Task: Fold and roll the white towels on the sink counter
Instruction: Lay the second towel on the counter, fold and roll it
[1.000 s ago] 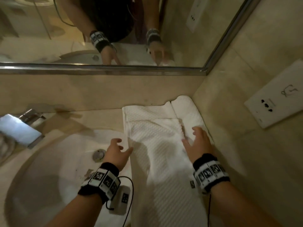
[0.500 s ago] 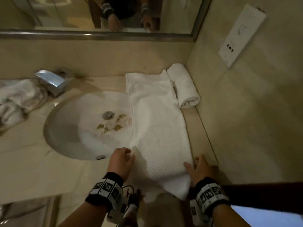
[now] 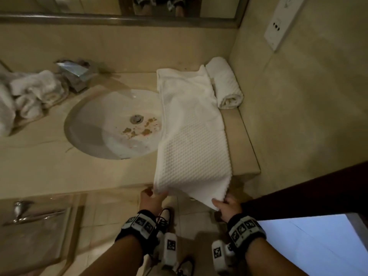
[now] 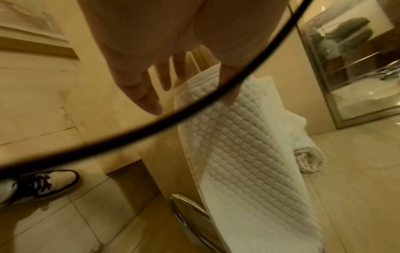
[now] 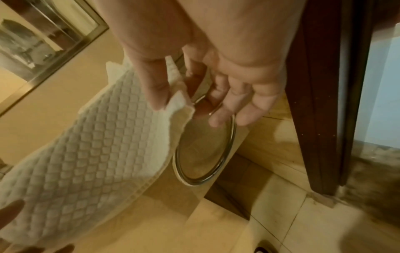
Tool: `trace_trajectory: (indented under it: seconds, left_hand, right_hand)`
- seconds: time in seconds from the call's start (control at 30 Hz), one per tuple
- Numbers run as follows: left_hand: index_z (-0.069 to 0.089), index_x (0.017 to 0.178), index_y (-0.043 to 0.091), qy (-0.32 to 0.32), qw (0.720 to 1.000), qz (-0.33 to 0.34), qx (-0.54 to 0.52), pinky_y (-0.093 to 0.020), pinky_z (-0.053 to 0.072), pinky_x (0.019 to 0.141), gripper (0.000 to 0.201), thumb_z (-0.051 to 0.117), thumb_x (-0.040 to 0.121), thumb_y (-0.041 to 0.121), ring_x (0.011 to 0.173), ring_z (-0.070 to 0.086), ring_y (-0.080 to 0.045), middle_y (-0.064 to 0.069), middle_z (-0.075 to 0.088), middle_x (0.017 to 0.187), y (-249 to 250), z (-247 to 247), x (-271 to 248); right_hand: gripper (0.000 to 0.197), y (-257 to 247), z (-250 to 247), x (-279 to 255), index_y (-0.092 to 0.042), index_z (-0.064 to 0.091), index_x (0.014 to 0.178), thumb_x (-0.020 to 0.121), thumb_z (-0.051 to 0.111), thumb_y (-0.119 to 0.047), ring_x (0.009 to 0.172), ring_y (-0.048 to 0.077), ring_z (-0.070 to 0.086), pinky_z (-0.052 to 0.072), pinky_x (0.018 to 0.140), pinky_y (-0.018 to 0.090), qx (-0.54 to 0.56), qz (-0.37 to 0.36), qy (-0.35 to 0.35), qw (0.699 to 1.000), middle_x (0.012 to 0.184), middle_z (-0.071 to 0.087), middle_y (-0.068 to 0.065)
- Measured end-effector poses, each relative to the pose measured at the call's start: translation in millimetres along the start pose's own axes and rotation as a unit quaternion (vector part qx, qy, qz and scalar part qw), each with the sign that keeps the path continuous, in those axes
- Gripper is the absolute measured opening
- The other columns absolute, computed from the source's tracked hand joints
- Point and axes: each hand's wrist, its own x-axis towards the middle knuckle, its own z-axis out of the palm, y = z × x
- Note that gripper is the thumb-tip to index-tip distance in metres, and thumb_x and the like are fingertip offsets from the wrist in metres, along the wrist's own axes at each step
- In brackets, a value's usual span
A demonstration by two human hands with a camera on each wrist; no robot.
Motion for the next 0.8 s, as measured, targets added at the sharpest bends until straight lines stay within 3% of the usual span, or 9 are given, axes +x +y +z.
trace_trajectory:
  seconds: [0.07, 0.13, 0.23, 0.37, 0.47, 0.57, 0.67, 0.73, 0.8]
  left_hand:
    - [0.051, 0.126, 0.008, -0.034, 0.999, 0.005, -0.001, -0.039, 0.046, 0.081, 0.06, 0.077, 0.077, 0.031, 0.09, 0.055, -0.022, -0.008, 0.059, 0.116, 2, 1, 2]
    - [0.051, 0.128, 0.01, -0.041, 0.999, 0.003, -0.013, -0.04, 0.046, 0.082, 0.052, 0.071, 0.084, 0.029, 0.099, 0.053, -0.026, -0.01, 0.057, 0.121, 2, 0, 1]
    - [0.056, 0.122, 0.009, -0.036, 0.999, 0.012, -0.023, -0.045, 0.051, 0.088, 0.047, 0.072, 0.083, 0.029, 0.102, 0.059, -0.029, -0.01, 0.062, 0.113, 2, -2, -4]
    - [0.058, 0.104, 0.007, -0.023, 0.996, 0.037, -0.076, -0.054, 0.055, 0.084, 0.026, 0.071, 0.084, 0.017, 0.091, 0.065, -0.034, -0.016, 0.065, 0.106, 5, -1, -15]
    - [0.04, 0.115, 0.02, 0.003, 0.991, 0.133, 0.005, -0.047, 0.059, 0.067, 0.039, 0.067, 0.086, 0.019, 0.082, 0.066, -0.028, -0.007, 0.06, 0.1, 13, -3, -27]
    - [0.043, 0.114, 0.036, -0.062, 0.967, 0.23, 0.093, -0.037, 0.058, 0.059, 0.031, 0.057, 0.093, 0.018, 0.076, 0.065, -0.029, -0.005, 0.059, 0.094, 21, -10, -38]
    - [0.07, 0.079, 0.024, -0.177, 0.97, 0.154, 0.07, -0.032, 0.051, 0.056, 0.04, 0.045, 0.091, -0.006, 0.071, 0.053, -0.028, -0.01, 0.054, 0.092, 29, -21, -38]
    - [0.072, 0.093, 0.014, -0.264, 0.957, 0.1, 0.069, -0.04, 0.055, 0.073, 0.039, 0.048, 0.081, -0.015, 0.091, 0.056, -0.032, -0.009, 0.052, 0.112, 33, -30, -37]
    - [0.061, 0.12, 0.018, -0.29, 0.923, 0.139, 0.212, -0.036, 0.057, 0.081, 0.049, 0.059, 0.077, -0.008, 0.109, 0.055, -0.03, 0.0, 0.045, 0.126, 39, -36, -37]
  right_hand:
    - [0.012, 1, -3, -3, -0.012, 0.062, 0.099, 0.088, 0.065, -0.013, 0.084, 0.026, 0.059, 0.05, 0.08, 0.04, 0.036, 0.021, -0.006, 0.999, 0.11, 0.063, 0.016]
    - [0.005, 0, -6, -7, -0.013, 0.058, 0.096, 0.092, 0.06, -0.012, 0.083, 0.029, 0.061, 0.052, 0.074, 0.042, 0.096, 0.033, -0.023, 0.995, 0.11, 0.062, 0.017]
    - [0.022, -2, -9, -16, -0.013, 0.051, 0.111, 0.092, 0.058, -0.005, 0.062, 0.027, 0.06, 0.051, 0.055, 0.033, 0.157, -0.011, -0.013, 0.987, 0.103, 0.06, 0.016]
    - [0.04, -6, -19, -27, -0.031, 0.053, 0.117, 0.091, 0.057, -0.001, 0.049, 0.024, 0.049, 0.045, 0.048, 0.03, 0.162, -0.12, 0.015, 0.979, 0.095, 0.064, 0.013]
    - [0.025, -13, -28, -33, -0.014, 0.067, 0.097, 0.096, 0.046, 0.0, 0.053, 0.025, 0.05, 0.046, 0.048, 0.028, 0.187, -0.116, -0.027, 0.975, 0.101, 0.061, 0.009]
    - [0.037, -19, -42, -33, -0.004, 0.062, 0.094, 0.091, 0.03, 0.014, 0.073, 0.031, 0.056, 0.048, 0.063, 0.035, 0.247, -0.081, -0.1, 0.96, 0.098, 0.058, 0.017]
    - [0.041, -21, -53, -33, -0.006, 0.06, 0.104, 0.086, 0.037, 0.023, 0.073, 0.026, 0.066, 0.054, 0.062, 0.035, 0.229, -0.088, -0.153, 0.957, 0.091, 0.066, 0.018]
    - [0.039, -22, -56, -31, -0.007, 0.06, 0.105, 0.085, 0.044, 0.023, 0.072, 0.022, 0.068, 0.055, 0.061, 0.032, 0.203, -0.089, -0.148, 0.964, 0.087, 0.069, 0.014]
    - [0.026, -23, -55, -27, -0.006, 0.061, 0.101, 0.088, 0.051, 0.015, 0.07, 0.021, 0.066, 0.054, 0.064, 0.033, 0.176, -0.095, -0.121, 0.972, 0.082, 0.069, 0.013]
